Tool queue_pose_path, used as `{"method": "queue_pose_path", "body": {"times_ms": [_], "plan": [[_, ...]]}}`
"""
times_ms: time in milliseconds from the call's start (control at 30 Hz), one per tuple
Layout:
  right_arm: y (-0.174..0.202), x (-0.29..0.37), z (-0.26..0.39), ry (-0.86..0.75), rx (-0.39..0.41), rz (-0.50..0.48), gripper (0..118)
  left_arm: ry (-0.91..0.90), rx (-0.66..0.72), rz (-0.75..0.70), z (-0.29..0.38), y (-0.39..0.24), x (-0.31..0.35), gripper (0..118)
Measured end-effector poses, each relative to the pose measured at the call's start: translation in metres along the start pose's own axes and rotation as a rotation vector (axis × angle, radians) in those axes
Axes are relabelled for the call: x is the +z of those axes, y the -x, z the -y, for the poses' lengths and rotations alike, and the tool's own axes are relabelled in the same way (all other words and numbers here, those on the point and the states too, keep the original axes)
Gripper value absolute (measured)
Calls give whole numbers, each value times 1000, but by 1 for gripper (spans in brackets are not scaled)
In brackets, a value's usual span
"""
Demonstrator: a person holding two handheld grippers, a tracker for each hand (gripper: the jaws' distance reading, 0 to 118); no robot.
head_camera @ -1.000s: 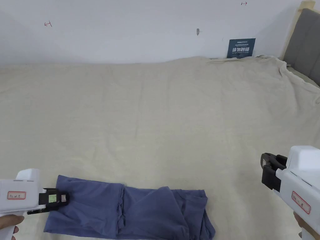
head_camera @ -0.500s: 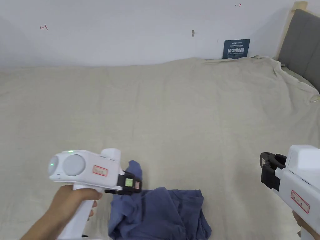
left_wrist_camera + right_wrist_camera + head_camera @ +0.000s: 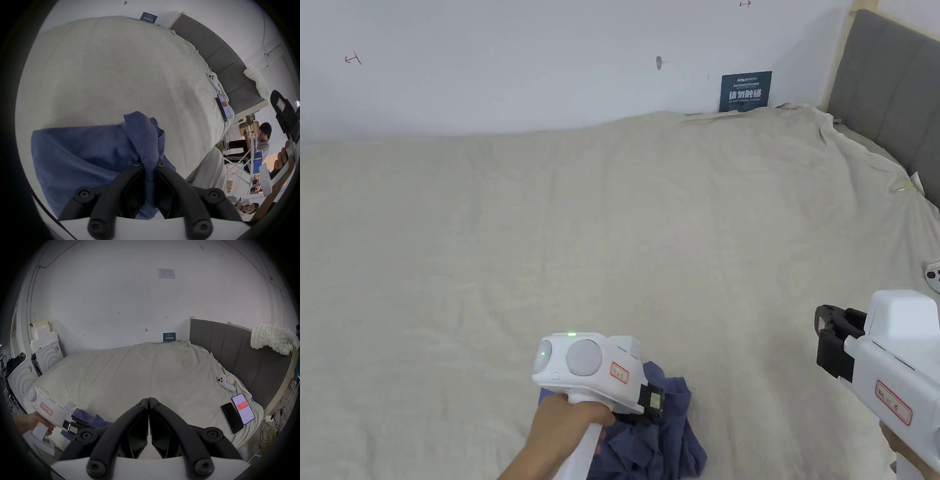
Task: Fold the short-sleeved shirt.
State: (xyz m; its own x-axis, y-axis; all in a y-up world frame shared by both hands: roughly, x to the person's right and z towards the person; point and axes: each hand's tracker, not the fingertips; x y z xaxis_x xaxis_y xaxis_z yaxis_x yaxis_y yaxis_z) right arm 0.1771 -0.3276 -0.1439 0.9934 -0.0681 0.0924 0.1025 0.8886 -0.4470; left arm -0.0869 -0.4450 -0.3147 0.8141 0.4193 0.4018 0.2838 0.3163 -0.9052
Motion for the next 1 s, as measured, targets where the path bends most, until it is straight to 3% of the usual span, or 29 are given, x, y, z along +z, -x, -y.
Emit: {"method": "queue_pose_path", "body": {"times_ms": [167, 200, 300, 367, 433, 633, 800, 933, 1000], "plan": [[-1, -1, 1, 6, -4, 6, 0, 13, 13, -27, 3, -2, -14, 9], [-1, 0, 1, 5, -4, 5, 0, 13, 9, -36, 5, -5, -15, 14], [1, 0, 1, 6, -2, 3, 0, -12, 5, 7, 6, -7, -9, 56], [2, 1, 0, 8, 1, 1, 0, -39, 14, 60, 6, -11, -2, 89], [3, 2, -1, 7, 7, 0, 0, -67, 4, 42, 5, -16, 9, 109], [6, 8, -7, -9, 10, -1, 0, -266, -71, 45, 9, -12, 71, 110], [7, 10, -10, -17, 17, -3, 0, -432, -77, -90, 23, 16, 103, 110], [7, 11, -11, -20, 17, -2, 0, -414, -49, -126, 29, 42, 102, 111], [6, 11, -11, -19, 17, -3, 0, -424, -48, -176, 36, 52, 97, 105]]}}
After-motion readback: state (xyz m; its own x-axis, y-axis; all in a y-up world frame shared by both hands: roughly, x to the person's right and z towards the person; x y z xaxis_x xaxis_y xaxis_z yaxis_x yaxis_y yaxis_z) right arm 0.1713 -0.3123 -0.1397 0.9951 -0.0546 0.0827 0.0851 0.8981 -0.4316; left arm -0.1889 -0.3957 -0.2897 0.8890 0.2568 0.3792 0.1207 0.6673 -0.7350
